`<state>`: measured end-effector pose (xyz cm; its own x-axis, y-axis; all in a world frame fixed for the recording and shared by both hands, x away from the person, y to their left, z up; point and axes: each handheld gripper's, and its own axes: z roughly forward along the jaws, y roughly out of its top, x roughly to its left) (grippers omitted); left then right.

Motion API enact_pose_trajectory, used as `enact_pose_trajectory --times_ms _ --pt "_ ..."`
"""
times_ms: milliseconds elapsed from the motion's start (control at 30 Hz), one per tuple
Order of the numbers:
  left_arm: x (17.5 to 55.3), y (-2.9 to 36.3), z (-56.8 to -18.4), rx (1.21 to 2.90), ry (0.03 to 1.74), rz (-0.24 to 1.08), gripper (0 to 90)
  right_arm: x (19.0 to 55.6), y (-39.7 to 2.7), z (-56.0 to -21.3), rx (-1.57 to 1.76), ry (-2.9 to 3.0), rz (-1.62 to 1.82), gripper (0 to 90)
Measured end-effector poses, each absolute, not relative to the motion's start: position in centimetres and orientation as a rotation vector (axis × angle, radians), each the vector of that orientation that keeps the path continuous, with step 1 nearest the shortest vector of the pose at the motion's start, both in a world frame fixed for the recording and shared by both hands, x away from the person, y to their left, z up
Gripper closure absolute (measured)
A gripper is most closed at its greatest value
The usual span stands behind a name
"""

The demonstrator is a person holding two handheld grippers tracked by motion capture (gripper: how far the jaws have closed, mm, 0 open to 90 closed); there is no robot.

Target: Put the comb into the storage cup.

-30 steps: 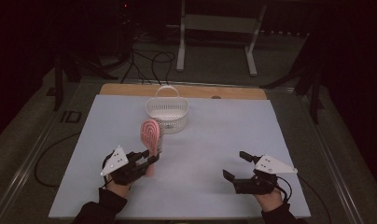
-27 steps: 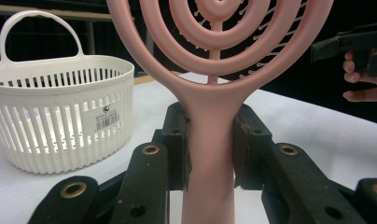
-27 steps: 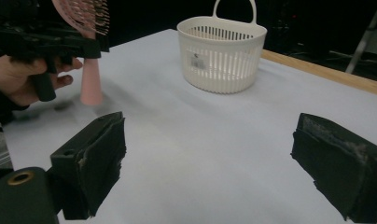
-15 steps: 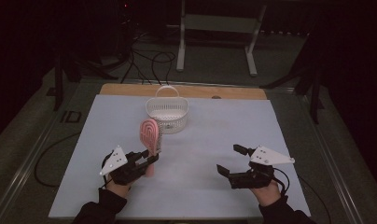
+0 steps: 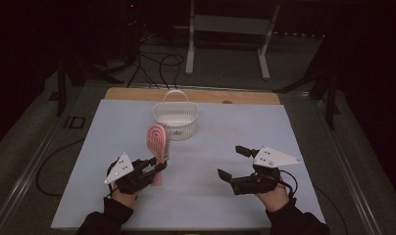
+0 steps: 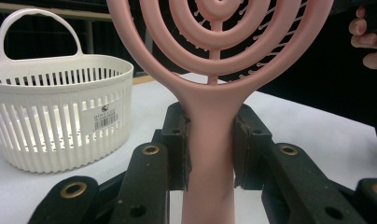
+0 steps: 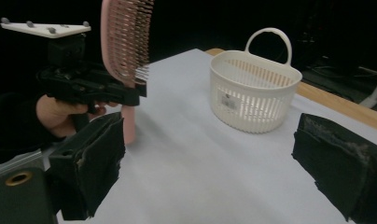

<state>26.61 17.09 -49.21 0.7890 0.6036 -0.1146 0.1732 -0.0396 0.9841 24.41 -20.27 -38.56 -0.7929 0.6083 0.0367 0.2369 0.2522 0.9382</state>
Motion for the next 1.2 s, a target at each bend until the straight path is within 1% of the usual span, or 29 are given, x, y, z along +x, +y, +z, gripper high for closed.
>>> enact_pose_trajectory --times_ms 533,1200 --pt "26.6 16.9 -49.3 1.609 0.627 0.378 70.7 25.0 -16.5 -36.7 0.725 2.299 1.550 9.1" --pt "26.6 17.1 -49.3 1.605 0.628 0.376 70.8 27.4 -11.0 -37.0 0.754 2.372 1.546 9.2"
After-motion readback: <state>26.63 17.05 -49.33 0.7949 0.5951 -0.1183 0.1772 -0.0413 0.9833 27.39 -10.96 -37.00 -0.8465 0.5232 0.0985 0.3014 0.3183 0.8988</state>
